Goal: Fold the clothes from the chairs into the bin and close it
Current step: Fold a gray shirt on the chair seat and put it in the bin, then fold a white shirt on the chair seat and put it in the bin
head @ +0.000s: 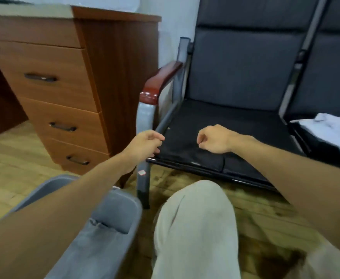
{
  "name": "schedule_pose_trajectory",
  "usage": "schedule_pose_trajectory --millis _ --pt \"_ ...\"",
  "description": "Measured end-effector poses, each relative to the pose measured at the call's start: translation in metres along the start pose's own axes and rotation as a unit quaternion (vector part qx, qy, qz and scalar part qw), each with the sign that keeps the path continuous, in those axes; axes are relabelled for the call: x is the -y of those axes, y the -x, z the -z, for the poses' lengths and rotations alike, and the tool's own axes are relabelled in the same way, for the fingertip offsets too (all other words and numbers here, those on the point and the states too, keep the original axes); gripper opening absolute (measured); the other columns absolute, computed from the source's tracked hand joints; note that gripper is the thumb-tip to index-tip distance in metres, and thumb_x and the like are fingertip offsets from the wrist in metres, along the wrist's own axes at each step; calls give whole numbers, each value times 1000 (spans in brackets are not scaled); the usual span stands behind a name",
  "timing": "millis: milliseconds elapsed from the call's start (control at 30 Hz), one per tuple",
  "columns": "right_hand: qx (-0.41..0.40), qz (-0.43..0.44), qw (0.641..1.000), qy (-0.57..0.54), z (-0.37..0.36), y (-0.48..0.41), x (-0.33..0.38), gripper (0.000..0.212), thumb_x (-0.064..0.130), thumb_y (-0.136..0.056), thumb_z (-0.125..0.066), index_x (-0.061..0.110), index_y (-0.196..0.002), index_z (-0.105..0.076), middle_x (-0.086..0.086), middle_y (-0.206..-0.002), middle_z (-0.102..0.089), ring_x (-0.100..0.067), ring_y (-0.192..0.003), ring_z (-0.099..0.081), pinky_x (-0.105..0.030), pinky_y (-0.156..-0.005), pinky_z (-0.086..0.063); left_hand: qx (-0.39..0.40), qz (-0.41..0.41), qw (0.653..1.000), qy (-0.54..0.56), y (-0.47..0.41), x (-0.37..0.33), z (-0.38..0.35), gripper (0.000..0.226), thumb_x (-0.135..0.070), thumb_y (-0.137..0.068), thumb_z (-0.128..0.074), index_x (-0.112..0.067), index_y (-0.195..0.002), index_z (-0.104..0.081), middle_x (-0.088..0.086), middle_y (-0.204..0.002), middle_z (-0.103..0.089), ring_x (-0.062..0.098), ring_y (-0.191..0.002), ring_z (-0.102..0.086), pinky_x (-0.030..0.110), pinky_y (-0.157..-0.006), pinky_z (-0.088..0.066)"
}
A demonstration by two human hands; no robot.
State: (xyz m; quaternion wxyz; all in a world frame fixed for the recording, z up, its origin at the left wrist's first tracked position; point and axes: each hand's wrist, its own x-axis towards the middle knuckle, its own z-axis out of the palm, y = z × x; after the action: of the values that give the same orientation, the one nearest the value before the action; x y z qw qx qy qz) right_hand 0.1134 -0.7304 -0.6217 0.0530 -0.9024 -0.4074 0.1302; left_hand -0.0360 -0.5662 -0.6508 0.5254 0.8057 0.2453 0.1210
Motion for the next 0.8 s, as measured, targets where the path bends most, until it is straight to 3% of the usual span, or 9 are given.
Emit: schedule_pose_trajectory --millis 233,400,533,700,800 --pt "-42 -127 989 -64 -2 54 -131 19 20 -94 -54 20 -111 -62 -4 -114 -63 -23 -106 -58 -35 -93 -49 133 -61 986 -73 -51 -71 -110 17 -12 -95 -51 -24 -89 -61 -1 -92 -62 10 -78 -59 22 -68 -46" --pt "-97 -181 972 -116 -16 89 -199 16 22 -94 -56 19 -108 -63 -3 -112 -65 -21 -107 -58 -34 -92 -49 235 -105 959 -118 -65 -103 -198 16 -15 -93 -50 -24 -96 -64 -1 -94 -64 10 -77 -60 20 -59 -41" --pt "-137 -208 961 -118 -12 105 -238 22 22 -91 -60 16 -111 -67 -4 -113 -67 -21 -108 -60 -32 -94 -48 274 -145 945 -103 -65 -122 -265 17 -17 -96 -50 -24 -101 -64 -2 -96 -66 8 -77 -62 19 -62 -42" --pt "-223 -274 927 -125 -2 130 -286 23 16 -89 -58 14 -109 -68 -5 -112 -68 -23 -108 -60 -35 -94 -48 309 -200 923 -114 -50 -120 -327 18 -14 -94 -54 -26 -101 -65 -1 -87 -65 12 -81 -63 15 -69 -46" --pt "-289 -347 880 -145 -5 148 -321 28 10 -87 -57 9 -113 -65 -11 -113 -65 -28 -109 -58 -34 -94 -47 318 -211 919 -99 -51 -124 -352 22 -13 -93 -53 -32 -95 -63 0 -85 -65 15 -81 -63 19 -71 -47"
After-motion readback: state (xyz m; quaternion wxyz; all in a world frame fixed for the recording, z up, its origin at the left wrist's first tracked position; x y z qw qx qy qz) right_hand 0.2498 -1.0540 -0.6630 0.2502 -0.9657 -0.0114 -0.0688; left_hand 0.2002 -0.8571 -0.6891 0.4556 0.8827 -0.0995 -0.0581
